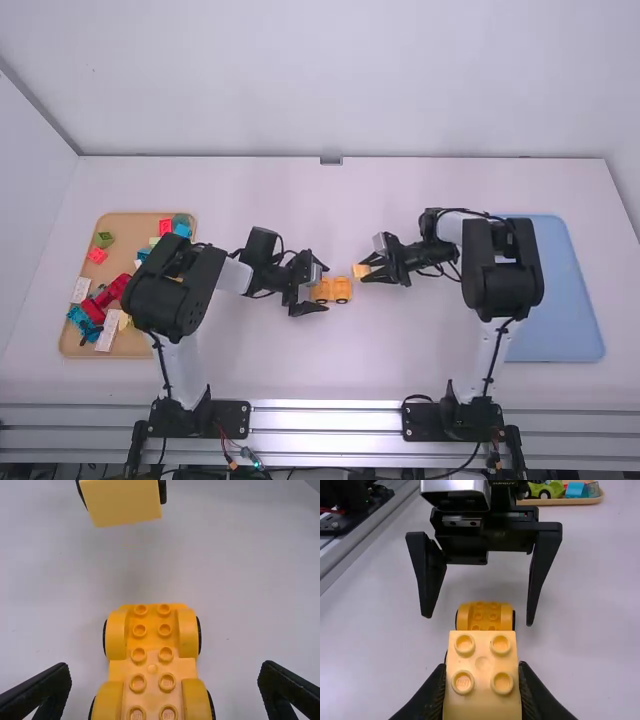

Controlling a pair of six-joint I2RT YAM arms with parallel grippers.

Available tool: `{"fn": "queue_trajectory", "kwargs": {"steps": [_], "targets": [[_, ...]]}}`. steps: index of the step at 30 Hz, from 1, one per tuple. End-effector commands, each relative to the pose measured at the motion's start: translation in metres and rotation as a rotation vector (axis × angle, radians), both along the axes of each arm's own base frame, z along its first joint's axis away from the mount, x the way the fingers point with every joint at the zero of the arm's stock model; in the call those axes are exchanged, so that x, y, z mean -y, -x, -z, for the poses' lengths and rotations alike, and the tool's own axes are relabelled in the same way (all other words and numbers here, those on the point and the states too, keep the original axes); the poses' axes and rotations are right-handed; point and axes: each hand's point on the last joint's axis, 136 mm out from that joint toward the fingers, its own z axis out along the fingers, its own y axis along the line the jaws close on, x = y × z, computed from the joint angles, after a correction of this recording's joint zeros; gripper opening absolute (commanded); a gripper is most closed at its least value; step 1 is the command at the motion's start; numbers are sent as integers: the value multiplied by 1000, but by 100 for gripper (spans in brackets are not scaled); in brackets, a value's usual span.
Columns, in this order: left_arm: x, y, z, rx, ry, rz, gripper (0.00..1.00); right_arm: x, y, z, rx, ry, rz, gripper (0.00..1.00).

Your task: Assemble lego blocks to make yellow taxi

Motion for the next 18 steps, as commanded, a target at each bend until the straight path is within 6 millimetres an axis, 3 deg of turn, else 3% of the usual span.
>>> {"fn": "queue_trajectory", "kwargs": {"steps": [1,4,6,9,14,18], "targets": [[0,7,4,-22,18,22,99,-4,-7,-20,71,-16,-4,0],[1,8,5,-16,17,29,99,-6,-17,-27,73,28,29,0],[0,8,5,-18,17,26,99,-9,-33,-26,46,138,98,0],[2,9,5,-17,17,31,99,-14,-42,-23,54,263,165,0],[2,9,5,-20,15,30,99,-33,-19,-31,152,269,146,0],[2,9,5,-19,14,32,99,-40,-4,-23,137,257,175,0]]}}
